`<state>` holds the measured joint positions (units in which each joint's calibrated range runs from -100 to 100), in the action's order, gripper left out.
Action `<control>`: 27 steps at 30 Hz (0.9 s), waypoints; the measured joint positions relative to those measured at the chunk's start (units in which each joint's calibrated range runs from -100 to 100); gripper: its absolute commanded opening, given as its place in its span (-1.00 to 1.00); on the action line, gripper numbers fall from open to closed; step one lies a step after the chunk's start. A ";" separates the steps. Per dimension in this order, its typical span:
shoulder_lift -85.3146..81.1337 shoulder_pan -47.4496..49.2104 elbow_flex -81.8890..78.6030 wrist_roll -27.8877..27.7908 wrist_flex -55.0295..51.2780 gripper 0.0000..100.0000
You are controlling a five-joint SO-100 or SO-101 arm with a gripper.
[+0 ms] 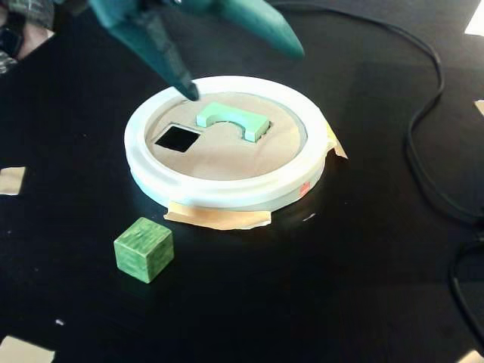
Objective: Pick up the U shape block and drop it in corresponding U shaped hole
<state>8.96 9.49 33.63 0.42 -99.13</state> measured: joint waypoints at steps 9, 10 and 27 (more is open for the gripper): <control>-18.64 -10.99 -10.83 -5.08 -0.48 1.00; -23.72 -13.29 -14.93 -4.88 -0.48 1.00; -85.24 -15.88 -84.24 -5.08 12.71 1.00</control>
<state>-76.28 -6.39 -50.61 -4.66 -86.42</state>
